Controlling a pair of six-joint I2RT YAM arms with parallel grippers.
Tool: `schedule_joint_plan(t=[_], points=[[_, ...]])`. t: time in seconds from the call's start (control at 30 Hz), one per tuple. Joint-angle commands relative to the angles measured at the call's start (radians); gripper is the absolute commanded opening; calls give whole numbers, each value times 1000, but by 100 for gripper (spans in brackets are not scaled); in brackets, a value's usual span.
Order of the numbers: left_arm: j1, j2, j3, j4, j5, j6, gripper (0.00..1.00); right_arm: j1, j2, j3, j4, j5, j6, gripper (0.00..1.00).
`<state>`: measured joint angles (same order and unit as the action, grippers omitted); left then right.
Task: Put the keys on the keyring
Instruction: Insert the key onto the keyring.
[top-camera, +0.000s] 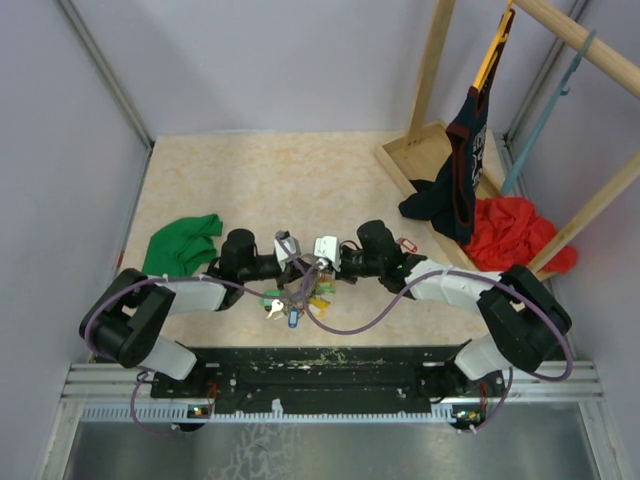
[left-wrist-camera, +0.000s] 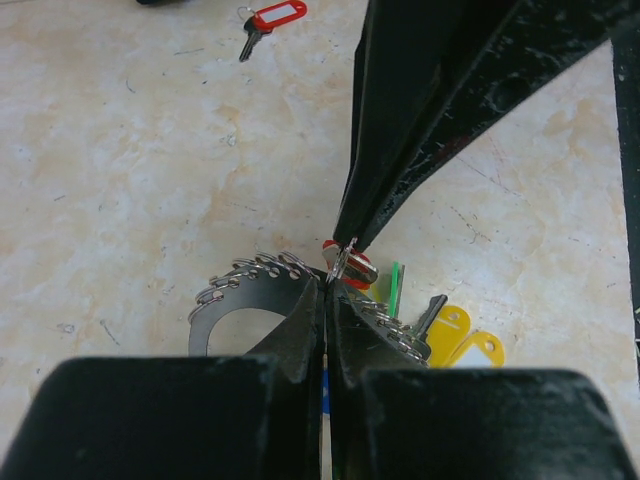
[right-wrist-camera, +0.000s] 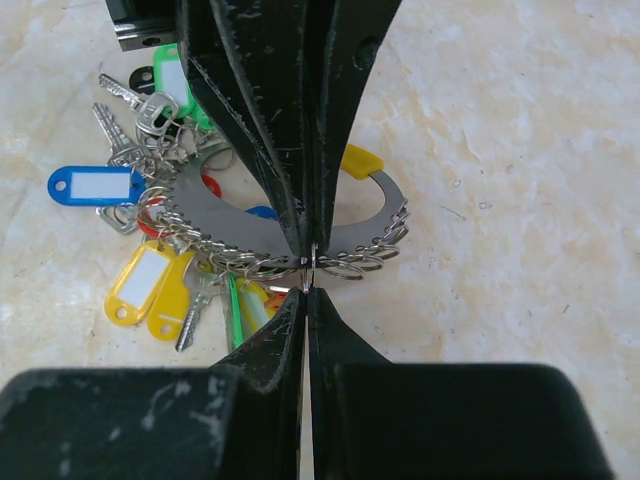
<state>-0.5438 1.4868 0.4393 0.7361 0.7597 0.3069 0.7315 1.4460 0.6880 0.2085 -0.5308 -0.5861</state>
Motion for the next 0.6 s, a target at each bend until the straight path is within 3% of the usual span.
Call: schedule_joint_plan(t=[0.0,0.57], points=[[-10,1,51,0,-27,-62,0,39,-37,-4,43,46,-40,0],[8,-18,54,12,-78,-186,0,74,-36,-28,49,144,-78,0]])
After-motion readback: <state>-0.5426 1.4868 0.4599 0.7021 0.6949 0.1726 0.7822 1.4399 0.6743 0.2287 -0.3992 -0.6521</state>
